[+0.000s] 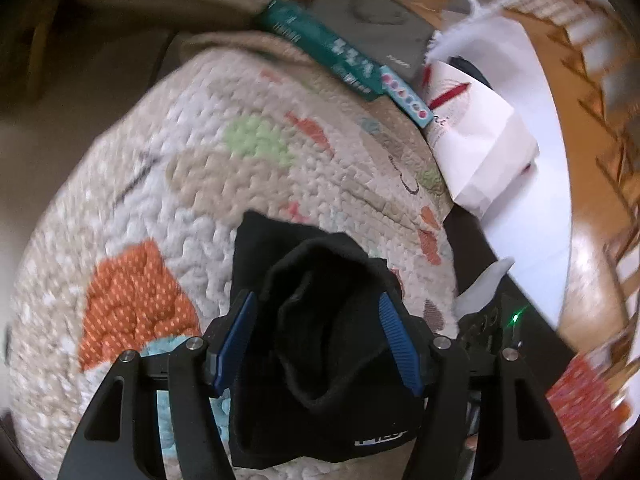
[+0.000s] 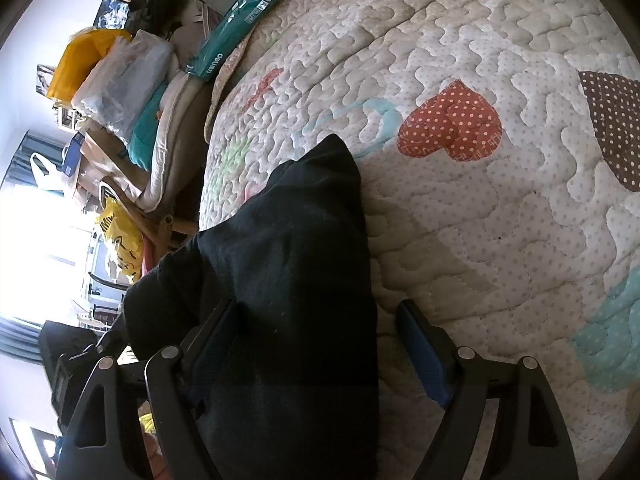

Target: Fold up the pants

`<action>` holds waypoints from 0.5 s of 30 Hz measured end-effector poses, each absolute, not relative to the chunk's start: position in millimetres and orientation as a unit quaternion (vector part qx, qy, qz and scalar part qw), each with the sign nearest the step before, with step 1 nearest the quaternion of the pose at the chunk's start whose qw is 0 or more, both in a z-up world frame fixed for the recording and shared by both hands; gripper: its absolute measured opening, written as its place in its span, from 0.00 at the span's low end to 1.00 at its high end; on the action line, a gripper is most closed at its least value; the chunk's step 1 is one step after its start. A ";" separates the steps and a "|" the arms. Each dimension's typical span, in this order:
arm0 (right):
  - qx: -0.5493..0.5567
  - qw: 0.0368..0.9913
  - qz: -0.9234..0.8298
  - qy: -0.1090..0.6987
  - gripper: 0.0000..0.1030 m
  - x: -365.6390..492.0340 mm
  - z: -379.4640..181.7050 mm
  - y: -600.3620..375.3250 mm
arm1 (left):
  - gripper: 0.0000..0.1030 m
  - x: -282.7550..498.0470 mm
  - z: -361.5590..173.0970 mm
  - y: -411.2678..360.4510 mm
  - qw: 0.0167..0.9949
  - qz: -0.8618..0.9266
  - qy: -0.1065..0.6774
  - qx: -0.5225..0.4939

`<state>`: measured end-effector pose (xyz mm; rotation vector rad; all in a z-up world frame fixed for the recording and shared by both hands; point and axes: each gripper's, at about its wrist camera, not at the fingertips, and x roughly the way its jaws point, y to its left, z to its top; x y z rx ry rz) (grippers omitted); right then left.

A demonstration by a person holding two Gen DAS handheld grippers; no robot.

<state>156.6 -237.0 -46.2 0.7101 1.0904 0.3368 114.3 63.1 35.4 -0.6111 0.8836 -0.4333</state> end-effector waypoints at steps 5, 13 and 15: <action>0.325 0.786 0.156 0.503 0.84 154.0 -46.3 -234.7 | 0.62 96.8 69.0 54.7 0.867 -0.230 0.366 -0.247; 0.308 0.796 0.153 0.498 0.87 152.2 -43.4 -226.8 | 0.70 114.7 39.8 29.4 0.881 -0.152 0.419 -0.157; 0.304 0.798 0.154 0.497 0.87 152.6 -43.1 -226.2 | 0.70 127.6 20.0 36.5 0.861 -0.132 0.462 -0.166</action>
